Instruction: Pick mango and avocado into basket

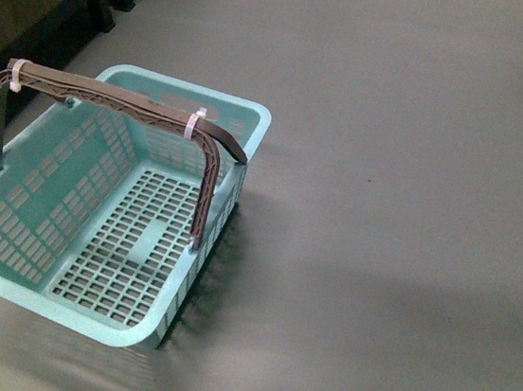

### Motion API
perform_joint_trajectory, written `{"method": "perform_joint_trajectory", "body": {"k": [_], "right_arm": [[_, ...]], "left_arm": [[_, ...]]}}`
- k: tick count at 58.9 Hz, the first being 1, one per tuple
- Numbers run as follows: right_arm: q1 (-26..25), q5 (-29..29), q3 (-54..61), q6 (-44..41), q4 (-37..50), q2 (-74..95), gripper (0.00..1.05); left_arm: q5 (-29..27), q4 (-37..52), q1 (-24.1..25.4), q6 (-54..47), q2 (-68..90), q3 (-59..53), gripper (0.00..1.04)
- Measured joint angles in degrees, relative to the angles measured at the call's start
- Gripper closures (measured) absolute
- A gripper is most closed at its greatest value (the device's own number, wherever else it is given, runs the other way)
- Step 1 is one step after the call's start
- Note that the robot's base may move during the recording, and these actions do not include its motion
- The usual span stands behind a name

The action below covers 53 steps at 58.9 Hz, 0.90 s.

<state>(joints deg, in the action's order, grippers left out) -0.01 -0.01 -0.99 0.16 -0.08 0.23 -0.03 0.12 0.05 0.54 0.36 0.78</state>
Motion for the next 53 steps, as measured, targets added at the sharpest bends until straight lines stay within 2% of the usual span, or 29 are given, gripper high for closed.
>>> {"method": "perform_joint_trajectory", "body": {"k": [28,30,35,38,43,47,53], "right_arm": [[0.0,0.0,0.0,0.0,0.0,0.0,0.09],[0.0,0.0,0.0,0.0,0.0,0.0,0.09],[0.0,0.0,0.0,0.0,0.0,0.0,0.09],[0.0,0.0,0.0,0.0,0.0,0.0,0.09],[0.0,0.0,0.0,0.0,0.0,0.0,0.09],[0.0,0.0,0.0,0.0,0.0,0.0,0.09],[0.0,0.0,0.0,0.0,0.0,0.0,0.09]], "left_arm": [[0.0,0.0,0.0,0.0,0.0,0.0,0.09],[2.1,-2.2,0.6,1.5,1.0,0.7,0.09],[13.8,-17.6,4.3,14.9,10.8,7.5,0.09],[16.7,-20.1,5.8,21.5,14.7,9.2,0.09],[21.5,-17.6,9.4,35.0,21.9,11.9,0.09],[20.7,-12.4,11.0,42.2,28.8,14.1,0.09],[18.2,-3.6,10.6,47.6,39.9,15.3,0.09]]}}
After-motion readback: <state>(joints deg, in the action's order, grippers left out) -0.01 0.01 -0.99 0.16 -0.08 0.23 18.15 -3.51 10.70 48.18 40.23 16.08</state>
